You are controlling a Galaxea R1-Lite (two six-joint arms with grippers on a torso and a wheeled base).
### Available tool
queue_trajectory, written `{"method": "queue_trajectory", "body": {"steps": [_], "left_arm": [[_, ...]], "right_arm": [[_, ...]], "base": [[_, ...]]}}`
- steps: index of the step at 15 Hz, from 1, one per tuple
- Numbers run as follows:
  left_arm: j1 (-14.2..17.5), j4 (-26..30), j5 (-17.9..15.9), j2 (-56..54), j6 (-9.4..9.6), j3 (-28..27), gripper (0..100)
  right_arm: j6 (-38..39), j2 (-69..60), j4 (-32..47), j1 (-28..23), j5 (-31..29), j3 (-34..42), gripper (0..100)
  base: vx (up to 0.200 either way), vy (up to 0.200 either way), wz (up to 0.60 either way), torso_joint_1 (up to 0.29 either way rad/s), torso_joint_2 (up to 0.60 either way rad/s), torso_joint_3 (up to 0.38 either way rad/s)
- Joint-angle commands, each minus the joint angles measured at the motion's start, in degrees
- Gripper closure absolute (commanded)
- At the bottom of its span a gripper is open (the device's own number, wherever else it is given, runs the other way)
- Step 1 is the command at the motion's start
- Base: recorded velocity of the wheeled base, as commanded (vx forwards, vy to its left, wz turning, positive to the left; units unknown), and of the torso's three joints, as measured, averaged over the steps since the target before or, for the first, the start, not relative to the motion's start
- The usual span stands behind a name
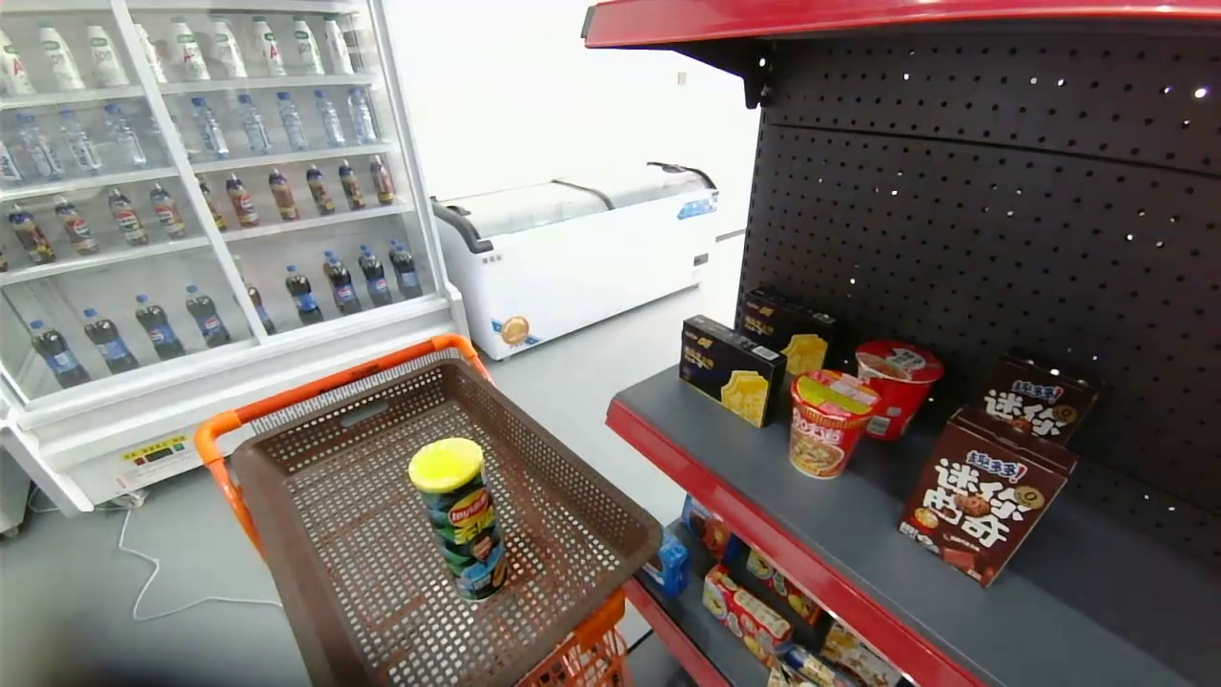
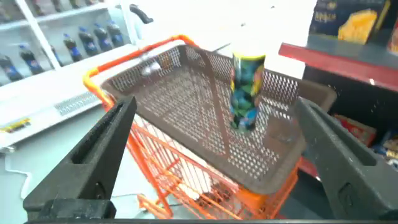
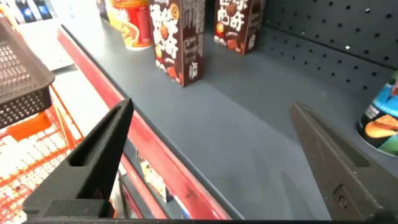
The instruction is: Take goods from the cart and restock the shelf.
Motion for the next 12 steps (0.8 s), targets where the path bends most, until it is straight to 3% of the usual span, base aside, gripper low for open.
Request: {"method": "queue_trajectory", "body": {"steps": [1, 3, 4, 6, 7, 9, 10, 12], "left_arm": [[0.4, 7.2, 1.0, 28.8, 0.81, -22.4, 0], [3.5, 7.1, 3.6, 34.8, -0.07, -22.5, 0], [4.8, 5.1, 3.5, 39.4, -1.39, -22.6, 0], [4.4, 2.6, 2.8, 42.6, -2.35, -22.5, 0], [4.4, -5.3, -2.2, 51.5, -3.67, -21.1, 0], [2.7, -12.9, -3.9, 56.3, -2.62, -16.8, 0], [-0.3, -24.9, -5.1, 60.5, -2.53, -10.1, 0], [-2.2, -40.5, -8.1, 68.3, -1.47, -1.5, 0]], "right_arm": [[0.0, 0.1, 0.0, 0.0, 0.0, 0.0, 0], [0.0, 0.1, 0.0, 0.0, 0.0, 0.0, 0], [0.0, 0.1, 0.0, 0.0, 0.0, 0.0, 0], [0.0, 0.1, 0.0, 0.0, 0.0, 0.0, 0], [0.0, 0.1, 0.0, 0.0, 0.0, 0.0, 0], [0.0, 0.1, 0.0, 0.0, 0.0, 0.0, 0], [0.0, 0.1, 0.0, 0.0, 0.0, 0.0, 0], [0.0, 0.1, 0.0, 0.0, 0.0, 0.0, 0]], "base": [[0.0, 0.0, 0.0, 0.0, 0.0, 0.0], [0.0, 0.0, 0.0, 0.0, 0.0, 0.0], [0.0, 0.0, 0.0, 0.0, 0.0, 0.0], [0.0, 0.0, 0.0, 0.0, 0.0, 0.0], [0.0, 0.0, 0.0, 0.0, 0.0, 0.0], [0.0, 0.0, 0.0, 0.0, 0.0, 0.0], [0.0, 0.0, 0.0, 0.0, 0.0, 0.0], [0.0, 0.0, 0.0, 0.0, 0.0, 0.0]]}}
